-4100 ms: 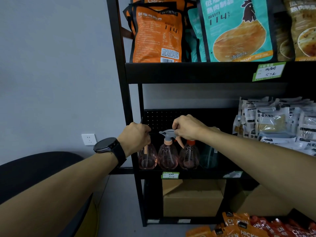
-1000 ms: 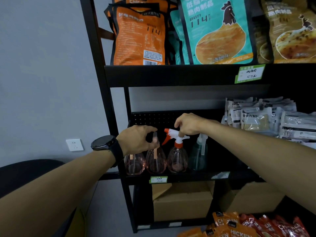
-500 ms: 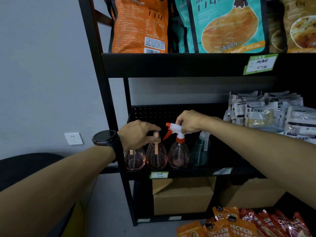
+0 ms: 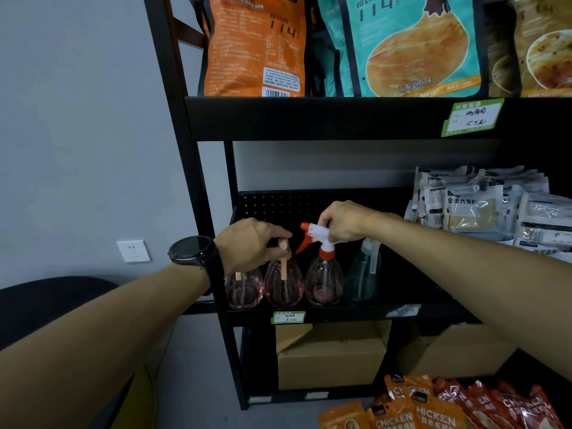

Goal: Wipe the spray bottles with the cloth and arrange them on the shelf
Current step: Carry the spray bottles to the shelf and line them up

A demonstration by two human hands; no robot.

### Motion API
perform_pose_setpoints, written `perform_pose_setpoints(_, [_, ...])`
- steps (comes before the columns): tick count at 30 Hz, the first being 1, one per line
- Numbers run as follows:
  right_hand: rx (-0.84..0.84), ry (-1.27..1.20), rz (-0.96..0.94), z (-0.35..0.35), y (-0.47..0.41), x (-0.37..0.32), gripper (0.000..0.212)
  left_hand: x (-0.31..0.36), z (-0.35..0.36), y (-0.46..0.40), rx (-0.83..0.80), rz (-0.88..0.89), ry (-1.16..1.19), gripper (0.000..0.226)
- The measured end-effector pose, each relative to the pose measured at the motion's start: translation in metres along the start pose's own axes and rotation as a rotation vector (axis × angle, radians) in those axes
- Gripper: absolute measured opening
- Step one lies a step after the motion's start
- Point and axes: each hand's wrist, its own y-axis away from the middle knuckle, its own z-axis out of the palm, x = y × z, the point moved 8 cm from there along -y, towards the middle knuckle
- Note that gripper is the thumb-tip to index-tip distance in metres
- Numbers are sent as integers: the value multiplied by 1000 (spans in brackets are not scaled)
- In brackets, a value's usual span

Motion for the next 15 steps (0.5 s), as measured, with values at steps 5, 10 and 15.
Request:
perform_pose_setpoints(5, [3, 18, -4, -1, 1, 0, 29, -1, 0, -1, -13, -21, 5, 47])
perform_pose_setpoints(10, [-2, 42, -17, -1, 1, -1, 29, -1, 1, -1, -19, -25, 27, 46])
perform_pose_setpoints(15, [-9, 42, -30, -2, 2, -4, 26, -4, 2, -1, -24, -32, 54, 46])
